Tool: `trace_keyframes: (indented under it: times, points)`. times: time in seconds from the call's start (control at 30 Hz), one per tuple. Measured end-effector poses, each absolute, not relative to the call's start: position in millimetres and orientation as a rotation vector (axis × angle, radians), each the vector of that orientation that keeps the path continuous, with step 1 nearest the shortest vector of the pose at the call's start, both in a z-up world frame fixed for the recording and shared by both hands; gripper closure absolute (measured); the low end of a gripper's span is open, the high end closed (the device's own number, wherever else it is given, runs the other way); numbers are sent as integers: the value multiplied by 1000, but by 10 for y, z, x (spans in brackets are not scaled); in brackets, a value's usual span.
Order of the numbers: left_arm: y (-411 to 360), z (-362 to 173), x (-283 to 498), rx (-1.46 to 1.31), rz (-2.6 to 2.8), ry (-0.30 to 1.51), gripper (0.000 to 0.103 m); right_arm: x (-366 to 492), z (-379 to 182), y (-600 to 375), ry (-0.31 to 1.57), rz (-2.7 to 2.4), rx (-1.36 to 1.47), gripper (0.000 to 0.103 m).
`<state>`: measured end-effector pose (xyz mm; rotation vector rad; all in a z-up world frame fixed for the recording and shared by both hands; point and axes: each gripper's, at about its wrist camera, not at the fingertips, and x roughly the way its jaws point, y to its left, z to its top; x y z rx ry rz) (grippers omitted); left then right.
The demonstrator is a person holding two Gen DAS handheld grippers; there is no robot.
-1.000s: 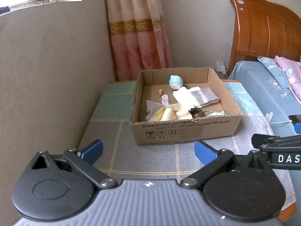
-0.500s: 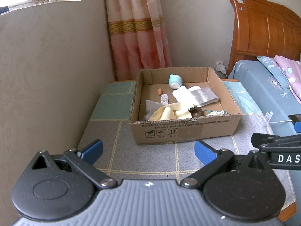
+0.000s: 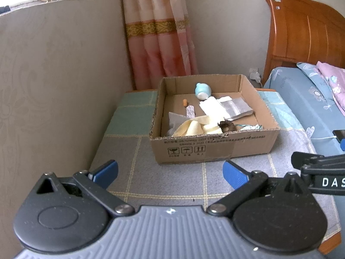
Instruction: Organize soft objects
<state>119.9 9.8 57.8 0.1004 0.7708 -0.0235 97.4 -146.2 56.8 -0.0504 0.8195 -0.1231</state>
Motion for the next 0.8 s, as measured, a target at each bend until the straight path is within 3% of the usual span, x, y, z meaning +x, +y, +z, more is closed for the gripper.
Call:
trace_keyframes:
  times: [0.8]
  points:
    - [101, 593, 1192, 98, -23, 771, 1, 964, 580, -1448, 817, -116, -57, 0]
